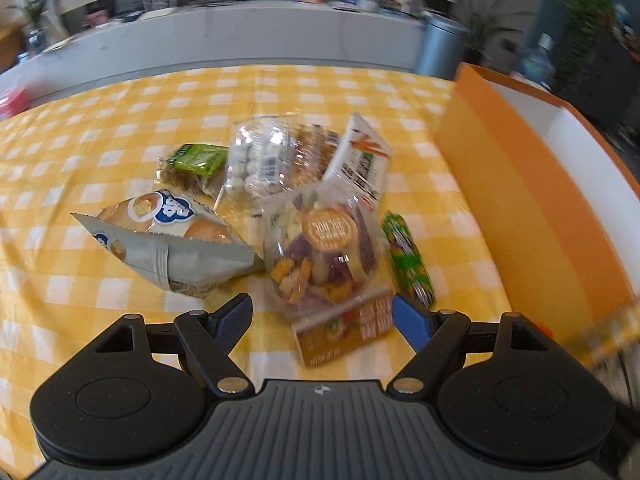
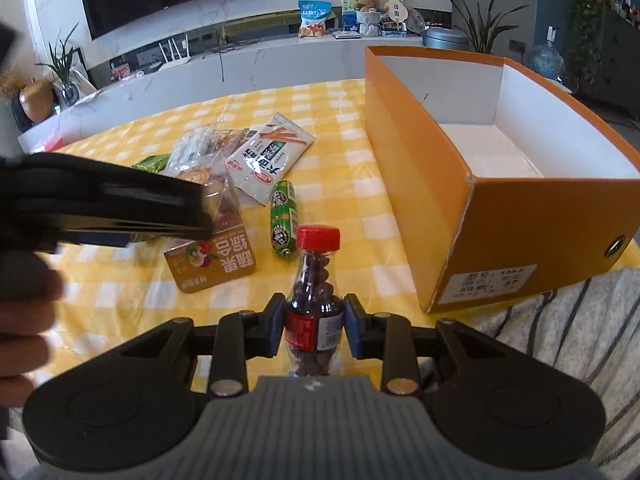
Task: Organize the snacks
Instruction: 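Grasp the sweet-potato snack bag with the left tool while the right tool holds the bottle, then carry the bottle and snack bag over the orange box and release both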
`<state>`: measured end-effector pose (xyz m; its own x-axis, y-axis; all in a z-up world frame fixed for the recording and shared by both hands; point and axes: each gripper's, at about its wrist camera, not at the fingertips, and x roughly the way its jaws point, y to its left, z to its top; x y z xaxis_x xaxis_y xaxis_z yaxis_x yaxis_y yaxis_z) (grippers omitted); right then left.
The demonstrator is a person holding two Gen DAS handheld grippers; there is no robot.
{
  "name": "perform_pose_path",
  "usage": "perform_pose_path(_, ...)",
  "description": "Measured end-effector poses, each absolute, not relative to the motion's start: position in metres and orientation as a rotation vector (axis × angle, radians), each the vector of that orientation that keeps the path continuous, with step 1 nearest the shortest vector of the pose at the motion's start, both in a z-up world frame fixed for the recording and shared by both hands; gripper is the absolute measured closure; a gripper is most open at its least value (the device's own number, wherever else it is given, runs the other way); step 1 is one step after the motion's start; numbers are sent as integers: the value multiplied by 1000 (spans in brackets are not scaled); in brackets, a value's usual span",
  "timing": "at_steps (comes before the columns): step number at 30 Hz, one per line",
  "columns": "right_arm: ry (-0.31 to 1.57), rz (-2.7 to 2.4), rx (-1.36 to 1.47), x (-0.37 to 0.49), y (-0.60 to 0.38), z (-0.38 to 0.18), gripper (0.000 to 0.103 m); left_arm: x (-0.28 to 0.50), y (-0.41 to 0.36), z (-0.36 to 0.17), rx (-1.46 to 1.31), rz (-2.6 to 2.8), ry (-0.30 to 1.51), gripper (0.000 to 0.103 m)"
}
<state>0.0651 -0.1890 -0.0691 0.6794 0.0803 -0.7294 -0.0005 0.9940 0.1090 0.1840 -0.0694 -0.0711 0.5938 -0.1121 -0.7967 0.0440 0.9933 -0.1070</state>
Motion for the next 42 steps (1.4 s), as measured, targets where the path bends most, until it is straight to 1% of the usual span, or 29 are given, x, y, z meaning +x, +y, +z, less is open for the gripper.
perform_pose_path(4, 852, 63, 137, 68, -194, -75, 73, 201, -79, -80, -79, -38, 964, 10)
perform_pose_path(7, 865, 74, 151, 71, -195, -78, 73, 210, -88, -89, -70, -4, 971, 6)
perform_pose_path(10, 877, 82, 156, 73, -195, -80, 73, 220, -96, -103, -39, 30, 1024, 6)
perform_pose_path(11, 878, 86, 158, 74, -194, -81, 73, 221, -97, -106, -38, 33, 1034, 9)
perform_pose_path(12, 877, 87, 161, 73, -195, -81, 73, 218, -98, -107, -25, 34, 1013, 15)
perform_pose_path(13, 877, 89, 163, 73, -195, -81, 73, 214, -100, -107, -12, 34, 995, 20)
perform_pose_path(14, 877, 90, 165, 73, -195, -81, 73, 212, -101, -106, 0, 31, 988, 21)
perform_pose_path(15, 877, 91, 166, 74, -196, -81, 73, 209, -102, -105, 6, 23, 986, 24)
perform_pose_path(20, 876, 93, 165, 74, -195, -81, 74, 191, -78, -96, -151, -30, 1007, 27)
perform_pose_path(22, 877, 93, 162, 74, -195, -81, 74, 181, -72, -92, -163, -55, 1005, 29)
perform_pose_path(27, 850, 90, 149, 69, -192, -74, 74, 153, -61, -74, -172, -121, 981, 29)
perform_pose_path(36, 755, 100, 179, 54, -195, -43, 74, 120, -51, -15, -214, -224, 840, 29)
perform_pose_path(39, 731, 104, 238, 51, -207, -27, 74, 116, -55, 8, -214, -249, 775, 29)
perform_pose_path(42, 666, 88, 274, 49, -223, -3, 74, 114, -63, 30, -211, -277, 717, 29)
